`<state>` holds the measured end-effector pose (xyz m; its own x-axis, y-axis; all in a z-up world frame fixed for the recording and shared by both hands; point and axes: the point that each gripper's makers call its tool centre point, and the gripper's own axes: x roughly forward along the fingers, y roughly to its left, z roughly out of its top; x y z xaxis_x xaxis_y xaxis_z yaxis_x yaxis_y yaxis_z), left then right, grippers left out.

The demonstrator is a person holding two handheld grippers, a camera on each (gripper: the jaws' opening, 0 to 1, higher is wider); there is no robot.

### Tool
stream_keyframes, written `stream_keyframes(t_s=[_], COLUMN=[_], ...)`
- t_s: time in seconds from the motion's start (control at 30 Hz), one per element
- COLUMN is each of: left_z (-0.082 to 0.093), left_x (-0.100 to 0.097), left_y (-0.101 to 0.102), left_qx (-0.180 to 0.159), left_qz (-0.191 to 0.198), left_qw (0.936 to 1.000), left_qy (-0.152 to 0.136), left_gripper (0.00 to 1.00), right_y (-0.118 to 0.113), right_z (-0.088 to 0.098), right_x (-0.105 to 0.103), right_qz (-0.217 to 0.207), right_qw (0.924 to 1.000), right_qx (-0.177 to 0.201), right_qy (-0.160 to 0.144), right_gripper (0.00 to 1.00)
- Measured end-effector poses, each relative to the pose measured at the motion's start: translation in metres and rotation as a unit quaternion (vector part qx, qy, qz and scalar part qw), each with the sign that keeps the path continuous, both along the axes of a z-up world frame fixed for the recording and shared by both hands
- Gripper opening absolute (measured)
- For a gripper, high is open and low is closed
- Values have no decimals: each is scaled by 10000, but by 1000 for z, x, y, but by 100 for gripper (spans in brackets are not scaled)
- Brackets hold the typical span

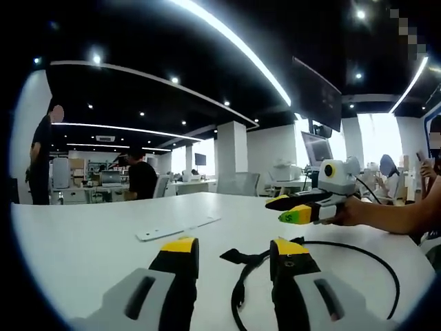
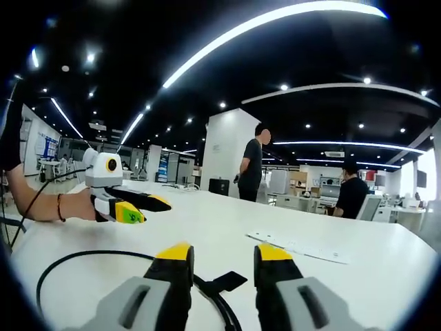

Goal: Find the charging cable on the desk, coil it up and secure with Velcro.

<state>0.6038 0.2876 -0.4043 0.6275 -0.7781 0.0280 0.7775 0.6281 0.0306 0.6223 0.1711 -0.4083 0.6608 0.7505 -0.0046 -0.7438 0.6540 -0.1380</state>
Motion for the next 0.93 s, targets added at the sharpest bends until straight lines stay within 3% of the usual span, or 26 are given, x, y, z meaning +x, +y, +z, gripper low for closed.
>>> stream_keyframes(t_s=[0.93], left_z=[-10], left_x=[-5], left_y=[-3], left_qx=[171], left_qz=[-46], left_qw=[9998], left_qy=[56], left_gripper=[41], right_y=[-1], right_z=[4], right_x=[-3], right_qz=[-1], right_qw=[10000], right_qx=[45], right_qy=[-46], right_gripper=[36])
